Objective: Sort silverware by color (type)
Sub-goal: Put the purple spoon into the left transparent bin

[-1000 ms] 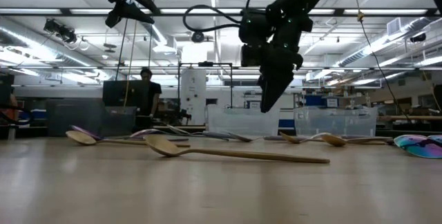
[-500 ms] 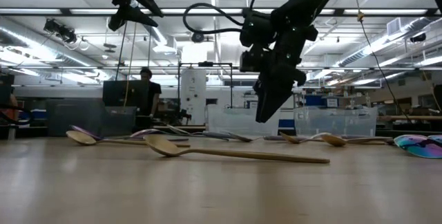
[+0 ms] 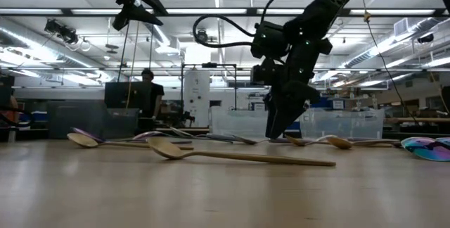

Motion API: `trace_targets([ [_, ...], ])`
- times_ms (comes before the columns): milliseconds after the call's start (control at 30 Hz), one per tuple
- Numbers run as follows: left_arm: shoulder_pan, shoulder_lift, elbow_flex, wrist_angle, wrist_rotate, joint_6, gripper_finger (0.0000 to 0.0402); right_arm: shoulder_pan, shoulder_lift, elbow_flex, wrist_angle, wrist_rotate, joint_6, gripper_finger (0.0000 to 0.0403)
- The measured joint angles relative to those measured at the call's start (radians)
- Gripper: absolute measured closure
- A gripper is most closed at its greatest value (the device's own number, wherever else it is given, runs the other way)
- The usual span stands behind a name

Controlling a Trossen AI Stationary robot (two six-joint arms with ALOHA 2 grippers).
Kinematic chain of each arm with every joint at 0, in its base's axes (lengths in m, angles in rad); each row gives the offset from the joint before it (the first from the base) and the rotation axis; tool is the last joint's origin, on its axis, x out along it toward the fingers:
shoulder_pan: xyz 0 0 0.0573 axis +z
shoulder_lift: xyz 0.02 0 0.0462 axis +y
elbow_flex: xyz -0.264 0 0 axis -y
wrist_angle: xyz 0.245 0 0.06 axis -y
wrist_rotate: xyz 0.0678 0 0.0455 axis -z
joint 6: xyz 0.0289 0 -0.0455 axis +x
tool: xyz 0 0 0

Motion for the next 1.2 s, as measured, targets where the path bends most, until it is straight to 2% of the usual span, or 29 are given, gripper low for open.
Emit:
trace_targets([
  [400,0.000,0.000,0.000,0.000,0.000,0.001,0.0253,0.000,-0.005,-0.105,0.163,-0.003,-0.059,0.0262],
  [533,0.000,0.000,0.000,0.000,0.000,-0.005,0.0253,-0.010,-0.004,-0.122,0.201,-0.043,-0.043,0.0291],
  [767,0.000,0.000,0.000,-0.001,0.001,-0.009,0.0253,-0.015,-0.004,-0.136,0.199,-0.027,-0.037,0.0360],
  [967,0.000,0.000,0.000,-0.002,0.002,-0.009,0.0253,-0.014,0.000,-0.107,0.183,-0.033,-0.037,0.0360],
  [1200,0.000,0.000,0.024,-0.004,0.076,-0.059,0.0253,-0.015,0.006,-0.027,0.141,-0.019,-0.036,0.0359],
])
